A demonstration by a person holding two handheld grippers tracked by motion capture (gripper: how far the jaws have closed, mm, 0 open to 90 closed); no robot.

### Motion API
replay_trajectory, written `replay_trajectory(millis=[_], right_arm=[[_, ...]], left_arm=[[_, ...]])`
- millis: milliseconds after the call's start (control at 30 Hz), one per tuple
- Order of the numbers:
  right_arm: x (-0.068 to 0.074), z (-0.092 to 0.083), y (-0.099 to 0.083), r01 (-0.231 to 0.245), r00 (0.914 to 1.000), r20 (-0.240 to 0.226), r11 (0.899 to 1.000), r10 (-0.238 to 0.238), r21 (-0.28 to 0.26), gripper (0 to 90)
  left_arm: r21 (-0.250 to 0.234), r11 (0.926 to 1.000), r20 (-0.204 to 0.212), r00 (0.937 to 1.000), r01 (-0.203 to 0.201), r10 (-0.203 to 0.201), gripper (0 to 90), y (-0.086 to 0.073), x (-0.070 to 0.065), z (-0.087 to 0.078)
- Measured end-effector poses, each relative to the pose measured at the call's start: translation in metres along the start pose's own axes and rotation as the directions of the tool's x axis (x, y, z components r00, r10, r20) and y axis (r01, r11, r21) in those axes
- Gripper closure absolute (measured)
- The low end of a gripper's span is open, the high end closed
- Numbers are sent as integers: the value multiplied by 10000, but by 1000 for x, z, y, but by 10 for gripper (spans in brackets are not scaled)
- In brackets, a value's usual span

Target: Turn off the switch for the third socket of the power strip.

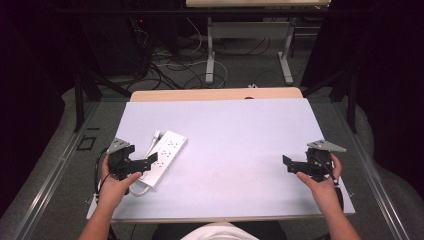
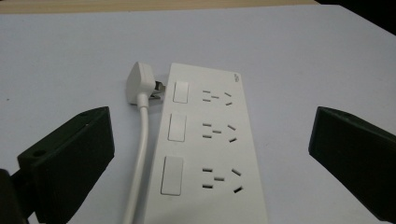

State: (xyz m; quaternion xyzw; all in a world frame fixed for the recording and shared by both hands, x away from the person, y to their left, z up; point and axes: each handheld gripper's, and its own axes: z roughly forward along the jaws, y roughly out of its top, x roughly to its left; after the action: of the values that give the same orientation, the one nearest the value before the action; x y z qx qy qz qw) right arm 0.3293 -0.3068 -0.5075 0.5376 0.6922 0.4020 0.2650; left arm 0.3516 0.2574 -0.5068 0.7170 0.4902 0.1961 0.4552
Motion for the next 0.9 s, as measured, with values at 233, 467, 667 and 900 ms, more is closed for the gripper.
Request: replay_trajectory(millis=[233,467,667,900], right_arm=[[-12,2,-11,-406,9992,37,9992,406,-60,0],[-9,-1,-13,-439,9989,155,9986,444,-308,0],[-11,-3,-13,-517,9985,148,9975,525,-476,0],[-10,-3,-14,-800,9967,67,9960,803,-396,1]], left_arm=[[-126,9998,-4,9999,144,-144,1,-1,3,-4],[-229,9995,118,9997,230,-228,3,1,2,-7],[-87,9999,201,9998,75,-74,22,4,-2,-8],[-43,10000,-32,10000,73,-73,96,8,-4,-7]])
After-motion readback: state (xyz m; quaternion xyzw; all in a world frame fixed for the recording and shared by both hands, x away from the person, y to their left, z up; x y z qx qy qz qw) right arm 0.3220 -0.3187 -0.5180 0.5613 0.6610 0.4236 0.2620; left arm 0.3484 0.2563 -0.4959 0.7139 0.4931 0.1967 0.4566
